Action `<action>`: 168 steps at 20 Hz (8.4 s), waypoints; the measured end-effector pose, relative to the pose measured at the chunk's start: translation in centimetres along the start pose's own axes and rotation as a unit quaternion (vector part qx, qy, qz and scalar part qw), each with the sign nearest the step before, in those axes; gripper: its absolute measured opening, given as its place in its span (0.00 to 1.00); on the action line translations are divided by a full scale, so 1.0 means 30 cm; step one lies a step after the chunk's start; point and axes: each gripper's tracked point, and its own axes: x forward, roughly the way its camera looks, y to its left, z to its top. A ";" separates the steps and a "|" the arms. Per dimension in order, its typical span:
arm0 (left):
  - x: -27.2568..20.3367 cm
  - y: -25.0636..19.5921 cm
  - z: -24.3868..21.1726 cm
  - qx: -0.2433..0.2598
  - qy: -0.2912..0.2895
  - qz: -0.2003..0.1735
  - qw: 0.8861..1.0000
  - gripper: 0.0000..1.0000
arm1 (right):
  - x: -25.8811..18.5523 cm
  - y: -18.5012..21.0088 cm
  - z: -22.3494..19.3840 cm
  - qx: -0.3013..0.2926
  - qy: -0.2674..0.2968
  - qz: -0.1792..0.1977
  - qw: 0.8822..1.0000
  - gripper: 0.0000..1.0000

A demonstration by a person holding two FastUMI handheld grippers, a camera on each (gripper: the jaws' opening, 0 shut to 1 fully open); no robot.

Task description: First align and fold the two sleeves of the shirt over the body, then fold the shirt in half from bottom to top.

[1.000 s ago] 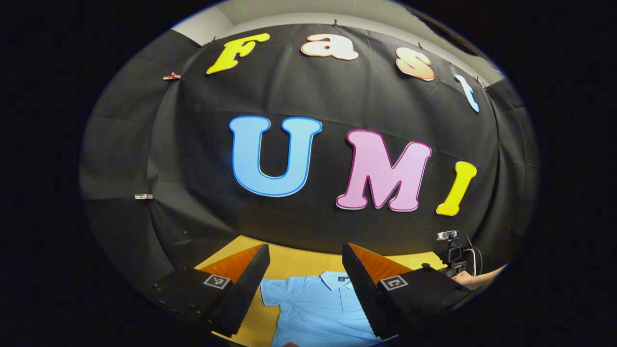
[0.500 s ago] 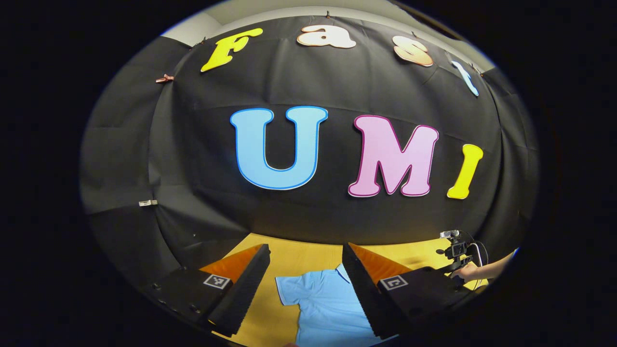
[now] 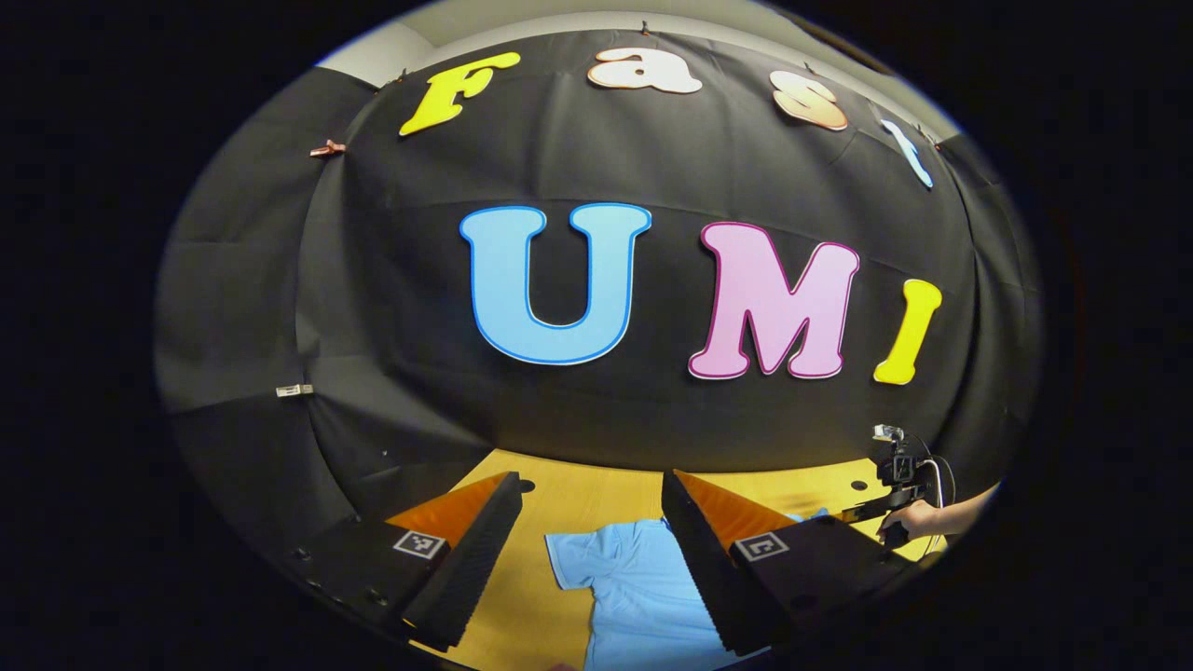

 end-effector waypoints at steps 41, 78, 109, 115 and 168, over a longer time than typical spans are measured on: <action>0.829 0.146 -1.092 0.048 0.373 -0.027 0.926 0.62 | -0.635 -0.225 -0.177 -0.027 -0.035 -0.050 0.998 0.82; -0.161 0.022 -0.977 0.002 0.371 -0.199 0.907 0.96 | -0.811 -0.081 -0.531 -0.003 -0.010 -0.003 1.000 0.82; -0.583 -0.036 -1.353 0.002 0.544 -0.232 0.807 0.33 | -0.782 0.092 -1.201 0.135 0.265 0.061 0.953 0.20; -0.575 -0.077 -1.346 -0.018 0.538 -0.253 0.804 0.06 | -0.763 0.116 -1.196 0.175 0.246 0.090 0.949 0.05; 0.809 -0.172 -0.497 0.014 0.207 -0.070 0.976 0.97 | -0.051 0.113 0.406 -0.139 -0.139 0.064 0.978 0.98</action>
